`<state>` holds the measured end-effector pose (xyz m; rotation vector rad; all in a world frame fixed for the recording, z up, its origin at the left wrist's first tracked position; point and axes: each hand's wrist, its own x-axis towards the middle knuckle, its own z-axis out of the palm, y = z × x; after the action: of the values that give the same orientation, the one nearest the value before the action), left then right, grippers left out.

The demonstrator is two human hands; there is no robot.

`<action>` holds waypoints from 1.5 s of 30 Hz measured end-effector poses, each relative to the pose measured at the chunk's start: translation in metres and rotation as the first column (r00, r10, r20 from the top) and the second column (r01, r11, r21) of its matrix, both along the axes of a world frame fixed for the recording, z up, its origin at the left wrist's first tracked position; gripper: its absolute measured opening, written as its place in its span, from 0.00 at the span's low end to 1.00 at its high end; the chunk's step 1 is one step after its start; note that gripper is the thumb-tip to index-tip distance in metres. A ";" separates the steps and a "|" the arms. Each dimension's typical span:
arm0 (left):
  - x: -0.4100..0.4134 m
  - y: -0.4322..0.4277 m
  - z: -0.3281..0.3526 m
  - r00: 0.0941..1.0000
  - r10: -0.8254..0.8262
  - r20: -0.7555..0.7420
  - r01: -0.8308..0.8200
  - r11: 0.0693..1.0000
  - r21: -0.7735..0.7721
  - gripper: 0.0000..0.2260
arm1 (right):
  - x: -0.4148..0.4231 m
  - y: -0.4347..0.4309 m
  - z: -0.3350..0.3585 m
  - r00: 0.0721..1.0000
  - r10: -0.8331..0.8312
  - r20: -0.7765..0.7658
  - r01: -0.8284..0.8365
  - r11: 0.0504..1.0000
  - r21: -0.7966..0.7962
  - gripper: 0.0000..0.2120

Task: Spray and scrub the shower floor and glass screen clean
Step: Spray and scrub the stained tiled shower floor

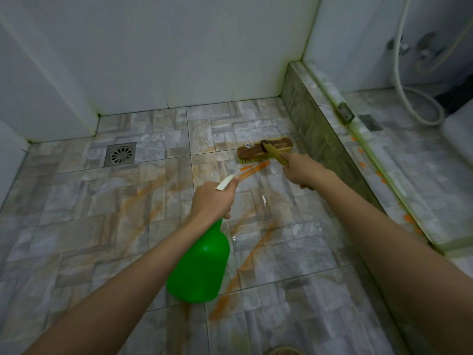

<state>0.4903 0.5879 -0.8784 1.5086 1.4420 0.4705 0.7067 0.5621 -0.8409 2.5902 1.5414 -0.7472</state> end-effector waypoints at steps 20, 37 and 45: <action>-0.008 0.014 -0.003 1.000 -0.016 0.017 0.018 0.996 -0.088 0.25 | 0.003 -0.006 0.017 0.997 -0.042 -0.071 0.035 0.993 -0.109 0.15; -0.018 0.028 0.002 1.000 0.001 0.004 -0.001 0.999 -0.046 0.22 | -0.019 0.023 0.027 0.993 0.114 -0.007 -0.114 0.991 -0.063 0.24; -0.037 -0.005 -0.005 0.991 -0.097 -0.087 0.089 0.992 -0.093 0.23 | -0.008 0.030 0.016 0.998 0.057 0.037 -0.056 0.998 -0.039 0.25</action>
<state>0.4533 0.5830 -0.8832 1.5354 1.4368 0.2800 0.6989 0.5924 -0.8248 2.5075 1.5673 -0.7106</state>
